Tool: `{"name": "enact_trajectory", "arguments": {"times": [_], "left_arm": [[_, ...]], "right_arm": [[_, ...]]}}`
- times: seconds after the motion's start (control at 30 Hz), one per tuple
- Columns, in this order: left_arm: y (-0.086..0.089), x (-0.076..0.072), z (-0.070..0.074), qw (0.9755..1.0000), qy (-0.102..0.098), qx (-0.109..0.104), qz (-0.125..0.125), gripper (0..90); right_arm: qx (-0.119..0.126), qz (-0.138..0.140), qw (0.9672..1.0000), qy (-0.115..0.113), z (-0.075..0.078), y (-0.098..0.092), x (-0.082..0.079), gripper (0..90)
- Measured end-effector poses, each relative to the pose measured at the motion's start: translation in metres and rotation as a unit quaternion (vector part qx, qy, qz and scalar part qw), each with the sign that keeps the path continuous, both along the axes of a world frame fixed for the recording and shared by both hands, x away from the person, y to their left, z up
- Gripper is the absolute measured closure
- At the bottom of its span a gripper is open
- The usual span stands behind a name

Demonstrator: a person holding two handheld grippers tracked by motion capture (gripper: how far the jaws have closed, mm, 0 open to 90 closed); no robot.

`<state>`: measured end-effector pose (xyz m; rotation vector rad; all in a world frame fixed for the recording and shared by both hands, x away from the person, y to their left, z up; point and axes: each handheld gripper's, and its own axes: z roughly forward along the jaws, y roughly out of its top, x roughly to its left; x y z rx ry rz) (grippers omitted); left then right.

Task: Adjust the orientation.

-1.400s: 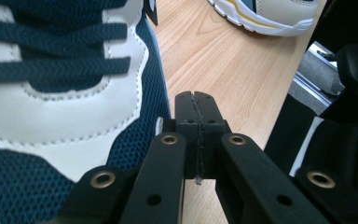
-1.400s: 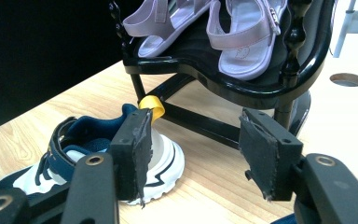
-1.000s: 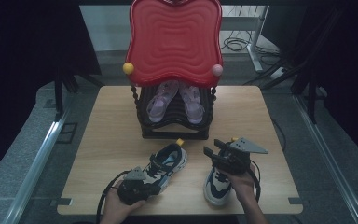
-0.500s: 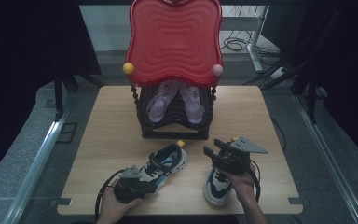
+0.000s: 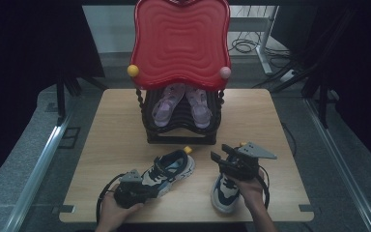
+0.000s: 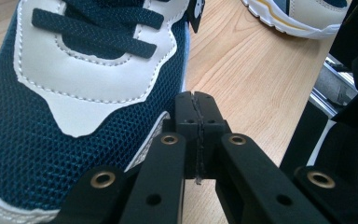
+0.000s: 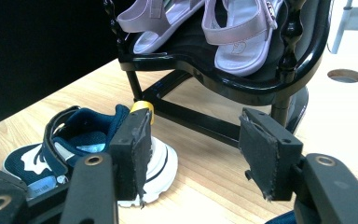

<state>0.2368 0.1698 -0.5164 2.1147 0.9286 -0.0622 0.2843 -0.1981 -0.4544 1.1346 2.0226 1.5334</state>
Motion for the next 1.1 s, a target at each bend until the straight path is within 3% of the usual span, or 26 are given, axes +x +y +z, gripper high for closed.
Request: {"name": "enact_trajectory", "arguments": {"times": [0.47, 1.1], "left_arm": [[-0.009, -0.011, 0.001, 0.9997, -0.012, 0.015, -0.015, 90.0], [0.000, -0.013, -0.004, 0.9992, -0.013, 0.038, 0.001, 89.9]], "right_arm": [[0.000, -0.001, 1.0000, 0.001, -0.001, 0.001, 0.000, 44.2], [0.000, 0.001, 1.0000, 0.000, -0.001, 0.001, 0.001, 44.2]]}}
